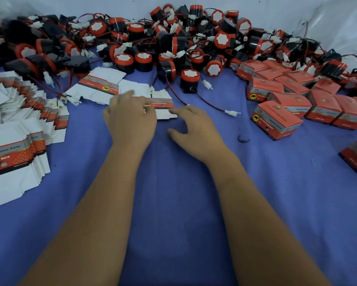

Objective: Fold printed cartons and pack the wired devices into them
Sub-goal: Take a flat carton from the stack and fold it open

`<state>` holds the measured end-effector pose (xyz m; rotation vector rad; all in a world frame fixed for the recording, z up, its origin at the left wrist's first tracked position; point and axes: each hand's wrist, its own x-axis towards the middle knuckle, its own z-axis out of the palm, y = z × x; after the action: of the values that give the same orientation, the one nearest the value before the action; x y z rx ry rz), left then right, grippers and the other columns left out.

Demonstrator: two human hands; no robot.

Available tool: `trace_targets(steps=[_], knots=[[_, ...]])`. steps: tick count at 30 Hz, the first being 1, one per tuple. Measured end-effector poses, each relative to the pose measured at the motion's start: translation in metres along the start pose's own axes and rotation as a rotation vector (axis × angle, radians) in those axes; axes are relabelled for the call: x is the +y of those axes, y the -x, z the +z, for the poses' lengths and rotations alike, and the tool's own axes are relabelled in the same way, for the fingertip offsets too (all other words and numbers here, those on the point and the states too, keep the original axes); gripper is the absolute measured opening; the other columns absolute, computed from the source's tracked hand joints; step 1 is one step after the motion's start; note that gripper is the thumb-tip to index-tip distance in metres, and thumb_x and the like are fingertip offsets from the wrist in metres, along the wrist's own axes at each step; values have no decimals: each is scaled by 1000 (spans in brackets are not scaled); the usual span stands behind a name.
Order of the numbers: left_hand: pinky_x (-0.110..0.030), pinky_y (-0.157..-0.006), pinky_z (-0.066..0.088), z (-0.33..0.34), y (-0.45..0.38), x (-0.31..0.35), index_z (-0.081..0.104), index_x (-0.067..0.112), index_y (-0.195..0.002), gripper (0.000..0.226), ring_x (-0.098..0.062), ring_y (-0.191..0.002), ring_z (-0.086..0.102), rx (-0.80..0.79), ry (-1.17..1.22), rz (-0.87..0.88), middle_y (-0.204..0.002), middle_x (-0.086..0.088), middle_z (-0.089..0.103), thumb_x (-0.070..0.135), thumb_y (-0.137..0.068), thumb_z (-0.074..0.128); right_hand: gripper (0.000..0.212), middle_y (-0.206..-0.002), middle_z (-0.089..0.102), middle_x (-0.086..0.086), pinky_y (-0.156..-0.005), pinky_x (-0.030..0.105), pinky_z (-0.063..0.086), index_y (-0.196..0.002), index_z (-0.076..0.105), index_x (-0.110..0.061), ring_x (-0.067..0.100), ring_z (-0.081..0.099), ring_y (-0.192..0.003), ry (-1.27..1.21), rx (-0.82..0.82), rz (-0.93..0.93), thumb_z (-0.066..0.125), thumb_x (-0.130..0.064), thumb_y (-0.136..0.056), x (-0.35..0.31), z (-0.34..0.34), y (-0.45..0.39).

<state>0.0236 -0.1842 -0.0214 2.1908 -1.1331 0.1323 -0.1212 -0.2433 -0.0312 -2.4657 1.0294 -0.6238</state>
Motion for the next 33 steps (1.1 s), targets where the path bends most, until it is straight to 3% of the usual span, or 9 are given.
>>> trace_targets(steps=[5, 11, 15, 18, 23, 26, 29, 31, 33], knots=[[-37, -100, 41, 4, -3, -9, 67, 20, -125, 37, -30, -124, 47, -89, 117, -18, -135, -9, 55, 19, -91, 56, 59, -140, 45, -2, -110, 32, 26, -142, 47, -23, 20, 32, -133, 126, -38, 46, 59, -48, -91, 1, 4, -7], [-3, -81, 39, 5, -9, -9, 65, 23, -124, 49, -11, -114, 54, -5, 560, -85, -132, -1, 53, 15, -77, 77, 54, -114, 54, 0, -99, 37, 43, -133, 57, -27, 23, 48, -113, -97, 61, 118, 74, -34, -82, 2, -4, -2], [-24, -103, 47, 1, -6, -4, 64, 26, -124, 49, -6, -126, 50, 22, 1001, -269, -133, 7, 57, -1, -83, 64, 34, -94, 55, -4, -87, 39, 48, -122, 66, -27, 21, 53, -98, -92, 118, 87, 69, -31, -89, -2, -5, 1], [-39, -110, 44, -1, -6, -1, 56, 26, -134, 60, -14, -128, 50, -58, 1068, -277, -141, 0, 53, -4, -81, 59, 23, -102, 60, 1, -87, 37, 46, -114, 71, -21, 21, 52, -103, -54, 170, 77, 59, -30, -97, -3, -6, 0], [-9, -92, 30, 4, -6, 8, 40, 24, -149, 67, -5, -136, 27, -234, 838, -209, -162, 7, 9, 18, -87, 66, 22, -97, 67, 5, -84, 40, 46, -103, 73, -13, 22, 57, -93, -52, 424, 122, 53, -23, -100, -2, -12, -1], [-32, -121, 12, 2, -6, 16, 30, 30, -153, 63, -12, -152, -3, -291, 631, -54, -166, 5, -6, 20, -97, 57, 21, -93, 68, 5, -82, 45, 46, -100, 73, -10, 24, 58, -88, -95, 537, 106, 55, -20, -99, -2, -16, 0], [-43, -122, -2, 1, 4, 16, 26, 42, -151, 73, -14, -153, -5, -315, 528, 192, -167, 3, 3, 23, -88, 58, 18, -86, 69, 4, -80, 45, 47, -91, 74, -8, 22, 59, -83, -196, 601, -2, 59, -17, -95, -7, -17, 2], [-35, -121, 22, 0, 11, 15, 39, 43, -143, 60, -8, -148, 21, -278, 728, 207, -161, 9, 26, 14, -92, 55, 17, -83, 69, 2, -79, 43, 46, -88, 73, -9, 20, 58, -82, -221, 612, -72, 59, -17, -94, -12, -14, 4], [-22, -100, 43, -1, 13, 15, 55, 35, -125, 32, 5, -118, 50, -154, 872, 157, -131, 26, 53, 16, -103, 43, 14, -86, 70, 1, -80, 42, 47, -91, 74, -10, 21, 59, -84, -220, 620, -157, 63, -18, -91, -19, -12, 5]])
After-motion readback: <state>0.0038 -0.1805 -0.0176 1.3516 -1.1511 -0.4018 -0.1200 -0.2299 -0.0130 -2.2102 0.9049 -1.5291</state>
